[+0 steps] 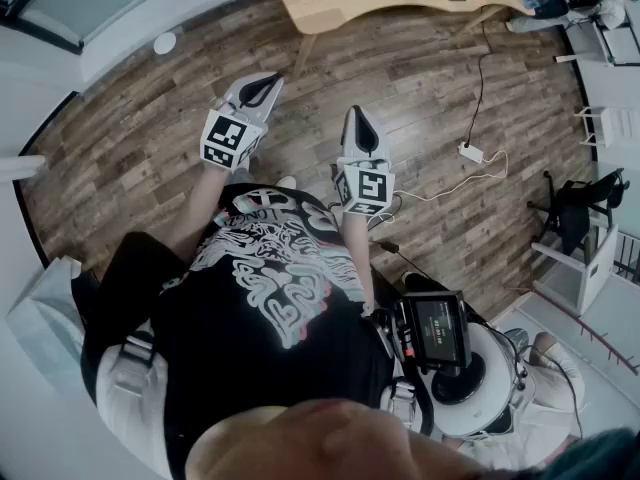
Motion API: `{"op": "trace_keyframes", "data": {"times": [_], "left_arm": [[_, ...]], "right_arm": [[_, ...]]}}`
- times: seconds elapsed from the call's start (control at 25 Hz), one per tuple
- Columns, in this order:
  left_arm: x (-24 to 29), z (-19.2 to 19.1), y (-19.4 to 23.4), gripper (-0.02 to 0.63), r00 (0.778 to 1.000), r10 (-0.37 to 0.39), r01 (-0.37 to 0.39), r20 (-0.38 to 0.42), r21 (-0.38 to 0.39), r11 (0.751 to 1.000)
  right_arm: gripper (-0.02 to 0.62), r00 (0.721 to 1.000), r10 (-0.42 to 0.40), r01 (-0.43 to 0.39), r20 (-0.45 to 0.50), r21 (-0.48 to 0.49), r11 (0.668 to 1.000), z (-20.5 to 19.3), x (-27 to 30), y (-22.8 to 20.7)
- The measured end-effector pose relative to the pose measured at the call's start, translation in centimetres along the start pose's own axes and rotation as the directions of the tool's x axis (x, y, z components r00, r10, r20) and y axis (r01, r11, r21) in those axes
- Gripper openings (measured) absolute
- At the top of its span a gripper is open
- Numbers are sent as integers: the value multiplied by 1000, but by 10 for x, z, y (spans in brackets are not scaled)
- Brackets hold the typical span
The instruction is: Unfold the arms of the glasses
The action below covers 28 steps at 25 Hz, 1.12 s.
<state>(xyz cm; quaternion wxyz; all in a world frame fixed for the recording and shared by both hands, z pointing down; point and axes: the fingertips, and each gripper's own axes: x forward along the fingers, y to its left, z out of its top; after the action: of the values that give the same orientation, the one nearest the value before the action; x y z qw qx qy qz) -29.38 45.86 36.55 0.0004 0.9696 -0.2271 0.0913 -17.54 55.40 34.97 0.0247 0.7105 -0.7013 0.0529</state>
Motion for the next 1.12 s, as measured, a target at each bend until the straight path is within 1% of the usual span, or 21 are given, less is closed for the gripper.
{"op": "trace_keyframes", "data": {"times": [0.24, 0.4, 0.6, 0.84, 1.12], "left_arm": [[-8, 2, -22, -11, 1000, 13, -13, 3, 13, 1000], [-12, -1, -25, -11, 1000, 29, -29, 13, 4, 1000], [1, 4, -26, -11, 999, 28, -28, 18, 3, 1000], [24, 0, -9, -11, 999, 30, -30, 15, 3, 1000], [81, 2, 20, -11, 999, 32, -32, 8, 8, 999]], "right_arm": [[-2, 1000, -11, 11, 2, 7, 1000, -4, -26, -14], [-2, 1000, -9, 9, 10, -4, 1000, -7, -33, -16], [-2, 1000, -14, 13, 19, 9, 1000, -2, -30, -30], [-2, 1000, -11, 11, 22, 9, 1000, -4, -17, -41], [-2, 998, -52, 53, -17, 40, 998, -18, 17, -87]]}}
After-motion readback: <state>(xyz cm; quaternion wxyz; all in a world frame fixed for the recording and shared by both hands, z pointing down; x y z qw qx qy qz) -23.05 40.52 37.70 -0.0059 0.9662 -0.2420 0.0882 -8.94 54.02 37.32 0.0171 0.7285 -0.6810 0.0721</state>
